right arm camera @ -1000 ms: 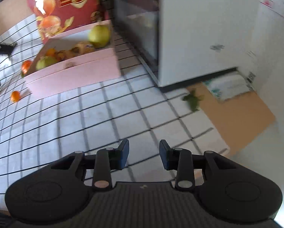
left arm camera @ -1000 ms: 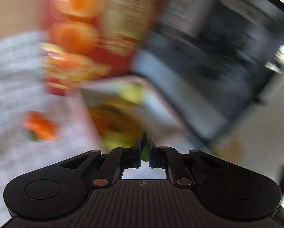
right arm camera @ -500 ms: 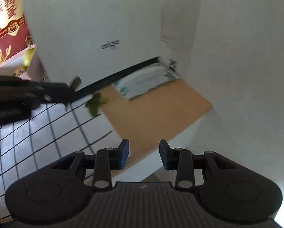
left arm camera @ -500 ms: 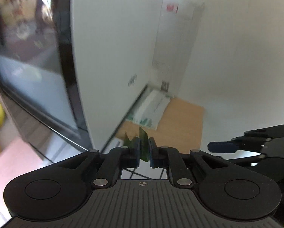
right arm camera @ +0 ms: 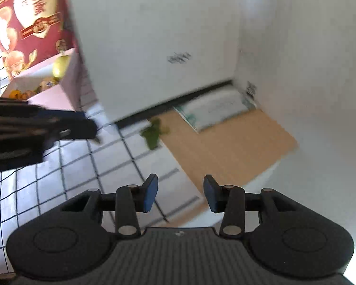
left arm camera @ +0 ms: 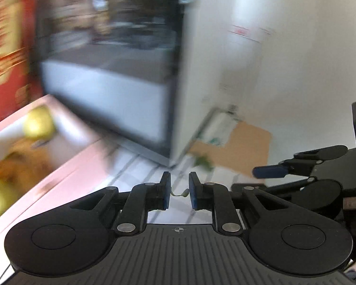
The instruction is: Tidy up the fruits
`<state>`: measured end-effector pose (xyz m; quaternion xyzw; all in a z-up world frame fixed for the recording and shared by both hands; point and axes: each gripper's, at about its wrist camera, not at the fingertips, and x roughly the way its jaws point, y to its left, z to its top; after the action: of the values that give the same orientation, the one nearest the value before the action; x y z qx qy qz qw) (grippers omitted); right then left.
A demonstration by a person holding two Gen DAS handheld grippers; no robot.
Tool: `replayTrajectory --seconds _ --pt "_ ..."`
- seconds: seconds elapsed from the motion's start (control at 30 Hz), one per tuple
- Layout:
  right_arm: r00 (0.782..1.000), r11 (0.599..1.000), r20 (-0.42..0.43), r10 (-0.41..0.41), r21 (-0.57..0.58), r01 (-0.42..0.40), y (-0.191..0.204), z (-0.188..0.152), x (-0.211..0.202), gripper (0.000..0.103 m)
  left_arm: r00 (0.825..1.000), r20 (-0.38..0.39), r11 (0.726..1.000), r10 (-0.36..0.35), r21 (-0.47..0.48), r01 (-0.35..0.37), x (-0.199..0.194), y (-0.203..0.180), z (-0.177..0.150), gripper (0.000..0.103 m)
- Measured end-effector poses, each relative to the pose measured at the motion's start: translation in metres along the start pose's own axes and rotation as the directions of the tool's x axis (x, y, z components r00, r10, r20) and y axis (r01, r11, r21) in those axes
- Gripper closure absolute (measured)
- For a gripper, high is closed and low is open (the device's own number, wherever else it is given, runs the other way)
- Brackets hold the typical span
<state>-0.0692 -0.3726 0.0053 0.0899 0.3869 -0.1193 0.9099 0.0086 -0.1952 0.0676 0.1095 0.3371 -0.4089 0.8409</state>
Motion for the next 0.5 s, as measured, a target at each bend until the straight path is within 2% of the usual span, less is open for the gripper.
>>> replayTrajectory --seconds 0.07,0.13,0.2,0.23,0.3,0.33,0.37,0.4,0.43,0.47,0.5 --pt "1.0 0.999 -0.004 0.03 -0.034 -0.03 0.016 0.002 -0.002 0.061 0.998 -0.004 0.994 0.055 -0.096 -0.055 -0.019 0.027 -0.01 0.084" --pt "0.998 0.994 -0.009 0.066 -0.082 -0.066 0.038 0.005 -0.001 0.06 0.989 0.006 0.971 0.147 -0.192 -0.143 -0.042 0.06 -0.023 0.084" --pt "0.995 0.984 -0.013 0.103 -0.144 -0.104 0.063 0.007 -0.001 0.06 0.961 0.024 0.928 0.275 -0.268 -0.259 -0.069 0.094 -0.036 0.084" --pt "0.992 0.976 -0.018 0.126 -0.179 -0.127 0.078 0.008 -0.001 0.059 0.937 0.032 0.896 0.348 -0.303 -0.323 -0.088 0.113 -0.043 0.084" --pt "0.985 0.953 -0.026 0.168 -0.25 -0.169 0.107 0.01 -0.006 0.059 0.859 0.015 0.799 0.511 -0.377 -0.469 -0.114 0.154 -0.058 0.084" --pt "0.982 0.939 -0.027 0.186 -0.29 -0.186 0.122 0.01 -0.008 0.059 0.814 -0.014 0.737 0.581 -0.415 -0.533 -0.126 0.175 -0.066 0.084" --pt "0.979 0.92 -0.026 0.204 -0.336 -0.201 0.138 0.011 -0.011 0.059 0.762 -0.051 0.658 0.645 -0.47 -0.589 -0.141 0.199 -0.078 0.084" --pt "0.975 0.903 -0.024 0.22 -0.373 -0.213 0.152 0.011 -0.015 0.059 0.728 -0.079 0.596 0.681 -0.518 -0.614 -0.153 0.218 -0.088 0.084" --pt "0.972 0.886 -0.021 0.234 -0.406 -0.223 0.164 0.012 -0.018 0.057 0.7 -0.109 0.531 0.706 -0.573 -0.624 -0.166 0.238 -0.101 0.084" --pt "0.968 0.87 -0.019 0.249 -0.436 -0.232 0.176 0.013 -0.021 0.055 0.682 -0.136 0.472 0.718 -0.625 -0.621 -0.178 0.256 -0.112 0.084" --pt "0.964 0.854 -0.02 0.264 -0.459 -0.243 0.188 0.013 -0.024 0.054 0.678 -0.16 0.429 0.717 -0.666 -0.61 -0.186 0.272 -0.123 0.084"
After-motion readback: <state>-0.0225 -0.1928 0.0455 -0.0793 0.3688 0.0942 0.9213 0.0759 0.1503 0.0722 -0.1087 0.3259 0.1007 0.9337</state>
